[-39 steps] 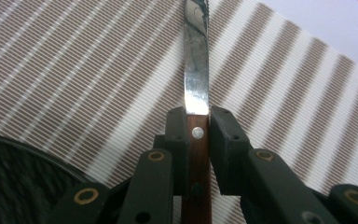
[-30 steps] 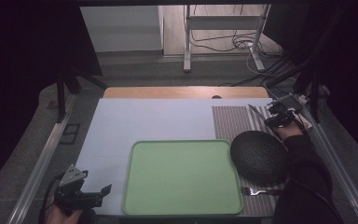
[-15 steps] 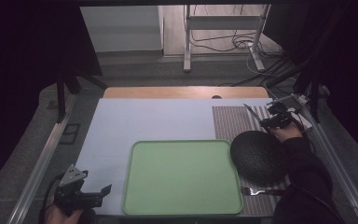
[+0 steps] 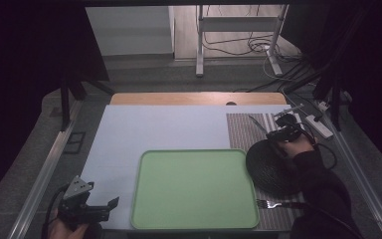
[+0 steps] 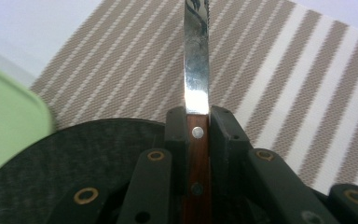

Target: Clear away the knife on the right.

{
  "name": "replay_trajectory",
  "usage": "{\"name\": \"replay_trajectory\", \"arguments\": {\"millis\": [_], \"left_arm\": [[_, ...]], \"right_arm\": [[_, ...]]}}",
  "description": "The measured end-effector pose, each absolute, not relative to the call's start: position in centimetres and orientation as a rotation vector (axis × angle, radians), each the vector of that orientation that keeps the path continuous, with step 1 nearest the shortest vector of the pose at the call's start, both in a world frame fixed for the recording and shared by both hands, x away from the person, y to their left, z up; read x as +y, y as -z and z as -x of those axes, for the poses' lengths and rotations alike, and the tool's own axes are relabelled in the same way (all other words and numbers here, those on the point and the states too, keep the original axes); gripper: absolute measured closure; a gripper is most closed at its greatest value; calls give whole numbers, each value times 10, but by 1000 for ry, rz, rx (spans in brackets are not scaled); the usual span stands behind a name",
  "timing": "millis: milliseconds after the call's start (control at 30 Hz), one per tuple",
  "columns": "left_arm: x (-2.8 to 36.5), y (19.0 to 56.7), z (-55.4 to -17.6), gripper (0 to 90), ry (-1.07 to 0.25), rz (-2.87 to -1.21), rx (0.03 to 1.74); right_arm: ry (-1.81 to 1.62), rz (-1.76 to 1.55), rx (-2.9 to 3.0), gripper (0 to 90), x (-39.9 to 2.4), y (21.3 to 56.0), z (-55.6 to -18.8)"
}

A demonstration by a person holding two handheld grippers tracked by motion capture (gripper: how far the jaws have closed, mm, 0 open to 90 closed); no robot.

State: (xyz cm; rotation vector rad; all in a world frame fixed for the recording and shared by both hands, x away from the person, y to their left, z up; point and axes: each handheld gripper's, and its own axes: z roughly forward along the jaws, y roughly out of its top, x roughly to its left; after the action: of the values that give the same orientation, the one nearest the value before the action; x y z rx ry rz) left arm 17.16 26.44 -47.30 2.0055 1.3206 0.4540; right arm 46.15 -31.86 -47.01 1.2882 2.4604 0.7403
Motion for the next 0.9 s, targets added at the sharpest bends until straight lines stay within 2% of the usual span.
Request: {"name": "replay_trajectory", "arguments": {"millis": [900], "left_arm": [[263, 473, -171, 25, -464, -2017, 1316]], "right_arm": [[-871, -1125, 2577, 775, -261, 463, -380]]}}
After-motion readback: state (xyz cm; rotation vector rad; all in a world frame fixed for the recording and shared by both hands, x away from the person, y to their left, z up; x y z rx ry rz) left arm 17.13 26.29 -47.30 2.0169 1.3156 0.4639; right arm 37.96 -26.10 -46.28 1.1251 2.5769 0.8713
